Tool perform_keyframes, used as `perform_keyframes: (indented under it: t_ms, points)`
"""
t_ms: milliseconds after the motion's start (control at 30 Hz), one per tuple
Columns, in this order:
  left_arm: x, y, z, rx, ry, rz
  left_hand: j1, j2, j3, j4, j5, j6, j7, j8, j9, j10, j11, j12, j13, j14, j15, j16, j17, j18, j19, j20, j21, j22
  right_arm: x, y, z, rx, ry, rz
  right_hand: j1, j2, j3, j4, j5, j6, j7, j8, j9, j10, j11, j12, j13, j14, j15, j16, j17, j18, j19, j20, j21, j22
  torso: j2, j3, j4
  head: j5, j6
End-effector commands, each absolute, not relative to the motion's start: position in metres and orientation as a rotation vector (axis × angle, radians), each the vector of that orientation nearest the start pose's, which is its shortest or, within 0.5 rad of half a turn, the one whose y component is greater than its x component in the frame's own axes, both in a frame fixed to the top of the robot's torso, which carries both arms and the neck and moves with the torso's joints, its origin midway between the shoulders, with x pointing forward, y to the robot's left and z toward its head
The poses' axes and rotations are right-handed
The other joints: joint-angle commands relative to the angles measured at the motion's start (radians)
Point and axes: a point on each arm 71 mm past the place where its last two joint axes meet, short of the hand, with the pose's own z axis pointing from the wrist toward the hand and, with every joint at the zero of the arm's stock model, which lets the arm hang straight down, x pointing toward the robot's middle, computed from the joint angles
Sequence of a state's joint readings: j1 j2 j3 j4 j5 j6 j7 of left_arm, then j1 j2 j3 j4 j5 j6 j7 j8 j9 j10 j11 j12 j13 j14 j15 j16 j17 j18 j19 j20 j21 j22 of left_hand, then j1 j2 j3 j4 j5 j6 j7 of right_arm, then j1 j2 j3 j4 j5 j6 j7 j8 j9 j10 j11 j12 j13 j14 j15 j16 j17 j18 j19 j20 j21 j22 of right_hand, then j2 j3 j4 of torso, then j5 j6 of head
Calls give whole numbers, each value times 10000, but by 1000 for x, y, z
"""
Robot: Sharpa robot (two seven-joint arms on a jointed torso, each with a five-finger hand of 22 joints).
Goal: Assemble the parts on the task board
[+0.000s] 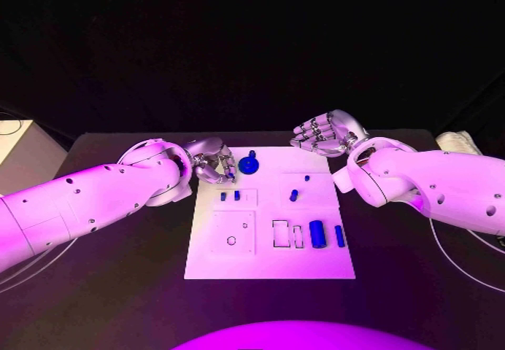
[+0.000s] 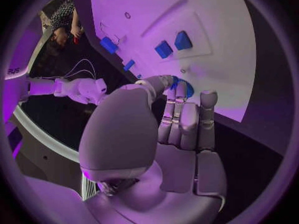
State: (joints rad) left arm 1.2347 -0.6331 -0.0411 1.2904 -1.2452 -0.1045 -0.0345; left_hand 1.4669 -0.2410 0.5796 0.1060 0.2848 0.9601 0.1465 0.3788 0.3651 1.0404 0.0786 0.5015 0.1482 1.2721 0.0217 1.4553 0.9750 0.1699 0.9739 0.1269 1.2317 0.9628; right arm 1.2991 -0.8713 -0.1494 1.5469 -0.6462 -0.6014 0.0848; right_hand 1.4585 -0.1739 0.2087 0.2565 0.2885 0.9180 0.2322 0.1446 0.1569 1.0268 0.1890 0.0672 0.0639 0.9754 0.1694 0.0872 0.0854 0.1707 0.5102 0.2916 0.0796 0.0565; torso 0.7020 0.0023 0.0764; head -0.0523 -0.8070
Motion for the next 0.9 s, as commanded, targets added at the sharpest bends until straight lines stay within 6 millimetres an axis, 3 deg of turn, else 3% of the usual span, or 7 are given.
perform_keyframes:
  t_ms: [33,400,900]
  points:
    - [527,154,-196,1019,19052,-7497,-83,8,-50,19,6,28,13,-43,8,50,59,-56,-15,65,22,35,11,-169,46,19,-11,4,490,-225,-167,5797,15214,9715,-31,-27,56,12,50,63,49,-43,-11,76,14,-20,-3,-17,44,30,-14,52,-63,10,-37,-10,16,2,2,-8,-12]
    - [533,150,-201,1410,18902,-6944,-80,24,-44,15,10,43,6,-47,16,72,51,-76,-10,64,19,33,-1,-165,40,20,-22,-8,490,-224,-166,5773,15114,9710,-37,-24,81,8,52,87,55,-33,-9,106,12,-13,-1,14,36,48,-8,60,-79,9,-43,-12,14,23,-20,13,-29]
    - [534,146,-207,1644,19171,-6827,-46,13,-41,-29,4,47,-2,-73,30,103,43,-129,-1,59,9,29,-25,-157,29,19,-41,-32,490,-224,-166,5772,15101,9721,-44,-25,98,6,50,101,58,-28,-8,125,11,-11,-1,40,29,63,-4,69,-83,9,-42,-12,10,15,-13,14,-81]
